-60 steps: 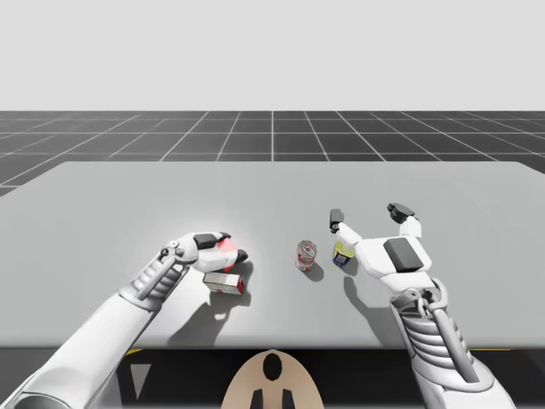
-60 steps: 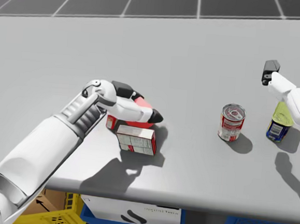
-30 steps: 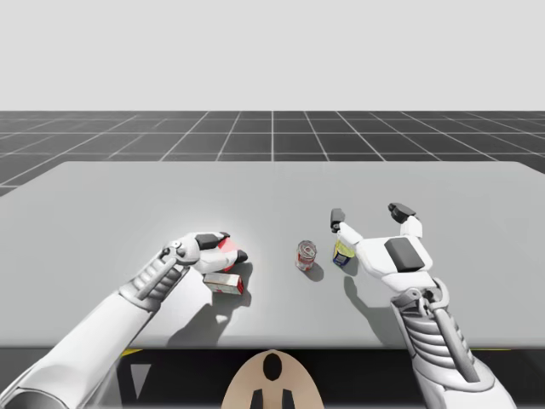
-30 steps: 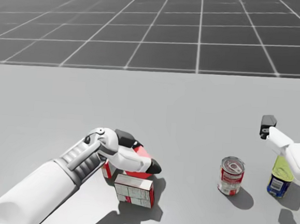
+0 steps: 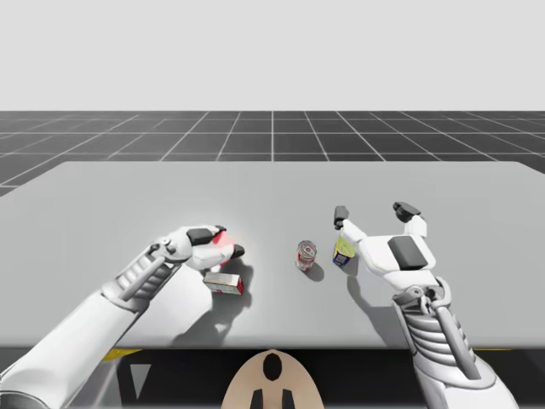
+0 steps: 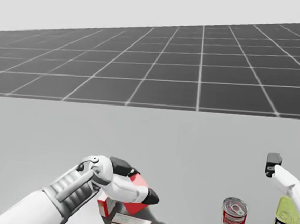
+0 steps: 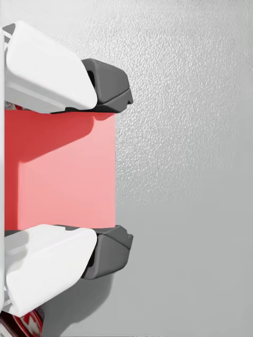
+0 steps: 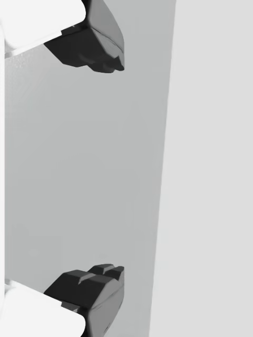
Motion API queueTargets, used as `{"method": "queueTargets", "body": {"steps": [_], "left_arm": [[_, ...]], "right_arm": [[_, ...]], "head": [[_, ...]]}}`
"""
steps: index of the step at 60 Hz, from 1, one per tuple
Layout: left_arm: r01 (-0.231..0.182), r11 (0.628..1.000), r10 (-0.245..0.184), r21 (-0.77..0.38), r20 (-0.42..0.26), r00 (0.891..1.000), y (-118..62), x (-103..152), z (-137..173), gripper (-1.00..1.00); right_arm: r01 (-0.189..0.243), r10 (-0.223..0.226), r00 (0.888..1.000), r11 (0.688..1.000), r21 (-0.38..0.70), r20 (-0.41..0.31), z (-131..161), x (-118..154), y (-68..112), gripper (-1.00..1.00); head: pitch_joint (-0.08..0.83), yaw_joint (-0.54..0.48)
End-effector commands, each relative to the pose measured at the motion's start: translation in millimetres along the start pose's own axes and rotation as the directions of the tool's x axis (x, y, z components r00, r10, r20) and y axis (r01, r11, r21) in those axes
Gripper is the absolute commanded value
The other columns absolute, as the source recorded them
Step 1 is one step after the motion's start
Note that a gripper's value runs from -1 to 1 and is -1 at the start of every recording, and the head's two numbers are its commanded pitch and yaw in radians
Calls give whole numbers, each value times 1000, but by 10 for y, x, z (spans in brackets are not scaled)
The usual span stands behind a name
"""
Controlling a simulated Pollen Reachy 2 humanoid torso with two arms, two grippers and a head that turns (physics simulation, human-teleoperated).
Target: Find the red cube and pick it up.
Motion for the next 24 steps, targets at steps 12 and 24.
{"method": "queueTargets", "body": {"steps": [12,24], "left_arm": [[127,979,-145,160,101,984,90,688,767,1000],[171,949,-246,266,284,927,-68,1128,1497,1000]], "right_arm": [[69,-66,997,995,-78,39,-46,-35,70,-1000],[65,-63,995,998,-24,76,-30,-25,38,-1000]], "head": [[305,197],[298,199]]}}
